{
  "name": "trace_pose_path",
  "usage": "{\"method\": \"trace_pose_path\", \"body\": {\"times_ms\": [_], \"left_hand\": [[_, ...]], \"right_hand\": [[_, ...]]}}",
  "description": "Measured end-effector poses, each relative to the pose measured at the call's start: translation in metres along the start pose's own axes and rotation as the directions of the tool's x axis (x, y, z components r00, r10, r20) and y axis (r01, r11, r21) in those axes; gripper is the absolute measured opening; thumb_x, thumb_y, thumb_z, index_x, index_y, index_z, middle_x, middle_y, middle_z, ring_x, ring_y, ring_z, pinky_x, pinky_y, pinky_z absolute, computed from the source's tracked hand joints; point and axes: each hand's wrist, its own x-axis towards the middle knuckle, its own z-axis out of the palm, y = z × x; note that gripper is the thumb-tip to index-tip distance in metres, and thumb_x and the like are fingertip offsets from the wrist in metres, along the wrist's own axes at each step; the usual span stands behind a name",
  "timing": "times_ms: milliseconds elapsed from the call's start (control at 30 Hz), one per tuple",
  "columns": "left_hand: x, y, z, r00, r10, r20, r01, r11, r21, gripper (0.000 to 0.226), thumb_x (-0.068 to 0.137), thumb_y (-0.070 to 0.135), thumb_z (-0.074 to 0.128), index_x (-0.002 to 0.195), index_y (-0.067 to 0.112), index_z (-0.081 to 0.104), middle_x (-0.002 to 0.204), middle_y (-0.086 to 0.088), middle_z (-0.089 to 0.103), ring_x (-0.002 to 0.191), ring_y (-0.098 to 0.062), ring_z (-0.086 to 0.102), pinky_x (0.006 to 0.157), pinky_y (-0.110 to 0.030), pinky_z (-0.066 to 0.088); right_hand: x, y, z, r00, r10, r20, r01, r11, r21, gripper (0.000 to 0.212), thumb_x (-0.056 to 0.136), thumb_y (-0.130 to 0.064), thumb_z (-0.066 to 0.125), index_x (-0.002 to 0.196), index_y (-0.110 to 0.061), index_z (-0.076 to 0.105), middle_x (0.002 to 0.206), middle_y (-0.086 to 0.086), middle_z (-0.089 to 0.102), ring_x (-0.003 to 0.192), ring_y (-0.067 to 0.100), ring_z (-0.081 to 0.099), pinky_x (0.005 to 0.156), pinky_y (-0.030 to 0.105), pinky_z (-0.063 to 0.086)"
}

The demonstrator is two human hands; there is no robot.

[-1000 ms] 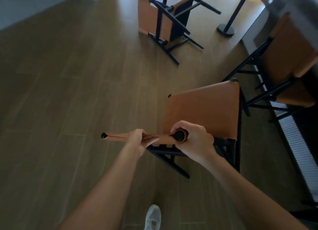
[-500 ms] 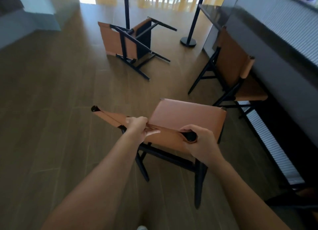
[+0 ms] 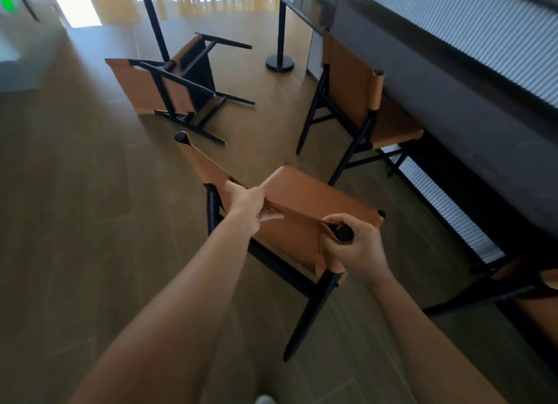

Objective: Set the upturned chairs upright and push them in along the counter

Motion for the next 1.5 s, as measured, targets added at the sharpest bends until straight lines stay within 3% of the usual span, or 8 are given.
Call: {"method": "trace_pose_path", "body": {"times_ms": [300, 567, 700, 867, 967, 1133, 1233, 1500], "left_hand": [[0.001, -0.006, 0.021, 0.998, 0.019, 0.067, -0.023, 0.997, 0.068, 0.093, 0.094, -0.008, 0.047, 0.152, 0.036, -0.012, 0.154, -0.01, 0.022, 0.08, -0.027, 0.058, 0.08, -0.055, 0.057], [0.001, -0.018, 0.016, 0.995, -0.055, 0.085, 0.05, 0.997, 0.063, 0.09, 0.094, -0.007, 0.05, 0.153, 0.027, -0.009, 0.147, -0.017, 0.032, 0.107, -0.038, 0.06, 0.066, -0.05, 0.06], [-0.001, -0.025, 0.015, 0.992, -0.071, 0.103, 0.066, 0.996, 0.058, 0.091, 0.092, -0.005, 0.055, 0.154, 0.024, -0.005, 0.144, -0.016, 0.034, 0.103, -0.035, 0.06, 0.069, -0.05, 0.06], [-0.001, -0.039, 0.007, 0.981, -0.085, 0.176, 0.092, 0.995, -0.032, 0.06, 0.098, 0.012, 0.054, 0.148, 0.016, 0.021, 0.125, -0.016, 0.047, 0.095, -0.033, 0.06, 0.084, -0.055, 0.055], [-0.003, -0.051, 0.003, 0.975, -0.09, 0.202, 0.101, 0.994, -0.044, 0.052, 0.101, 0.016, 0.05, 0.146, 0.015, 0.024, 0.137, -0.02, 0.044, 0.103, -0.039, 0.06, 0.081, -0.054, 0.056], [-0.007, -0.067, 0.011, 0.974, -0.067, 0.214, 0.069, 0.998, -0.001, 0.054, 0.1, 0.009, 0.051, 0.141, 0.024, 0.02, 0.129, -0.024, 0.045, 0.106, -0.04, 0.059, 0.086, -0.054, 0.054], [-0.008, -0.07, 0.014, 0.98, -0.053, 0.193, 0.052, 0.999, 0.007, 0.039, 0.099, 0.007, 0.05, 0.123, 0.025, 0.024, 0.125, -0.022, 0.047, 0.101, -0.036, 0.061, 0.082, -0.05, 0.055], [-0.003, -0.087, 0.007, 0.98, -0.117, 0.162, 0.12, 0.993, -0.011, 0.071, 0.094, -0.008, 0.05, 0.145, 0.024, 0.013, 0.137, -0.028, 0.038, 0.112, -0.043, 0.055, 0.076, -0.054, 0.055]], "right_hand": [[-0.008, 0.009, -0.019, 0.996, 0.075, -0.04, -0.072, 0.994, 0.077, 0.033, 0.08, 0.001, 0.072, 0.091, -0.029, 0.069, 0.087, -0.013, 0.07, 0.085, -0.001, 0.066, 0.076, 0.012, 0.05], [-0.024, 0.019, -0.02, 0.996, 0.075, -0.058, -0.069, 0.993, 0.095, 0.033, 0.079, 0.001, 0.073, 0.087, -0.031, 0.069, 0.084, -0.015, 0.07, 0.081, -0.004, 0.064, 0.073, 0.008, 0.047], [-0.033, 0.024, -0.02, 0.994, 0.081, -0.067, -0.073, 0.991, 0.116, 0.029, 0.08, 0.0, 0.074, 0.09, -0.026, 0.07, 0.087, -0.014, 0.07, 0.083, -0.003, 0.065, 0.074, 0.008, 0.047], [-0.055, 0.035, -0.019, 0.984, 0.147, -0.104, -0.129, 0.978, 0.162, 0.032, 0.079, 0.003, 0.074, 0.086, -0.028, 0.068, 0.077, -0.019, 0.068, 0.076, -0.005, 0.063, 0.066, 0.007, 0.045], [-0.068, 0.045, -0.02, 0.98, 0.18, -0.083, -0.162, 0.969, 0.187, 0.03, 0.081, 0.001, 0.074, 0.087, -0.028, 0.068, 0.077, -0.023, 0.068, 0.073, -0.004, 0.063, 0.064, 0.008, 0.046], [-0.084, 0.061, -0.026, 0.976, 0.205, -0.079, -0.186, 0.961, 0.204, 0.024, 0.084, -0.003, 0.073, 0.093, -0.025, 0.069, 0.085, -0.018, 0.069, 0.08, 0.003, 0.065, 0.071, 0.014, 0.049], [-0.087, 0.063, -0.029, 0.975, 0.216, -0.046, -0.2, 0.952, 0.232, 0.022, 0.085, -0.002, 0.071, 0.094, -0.022, 0.069, 0.083, -0.016, 0.068, 0.077, 0.004, 0.064, 0.068, 0.018, 0.051], [-0.114, 0.081, -0.032, 0.973, 0.231, 0.003, -0.228, 0.959, 0.167, 0.022, 0.083, -0.002, 0.073, 0.095, -0.02, 0.067, 0.09, -0.011, 0.068, 0.087, 0.001, 0.064, 0.079, 0.011, 0.045]]}}
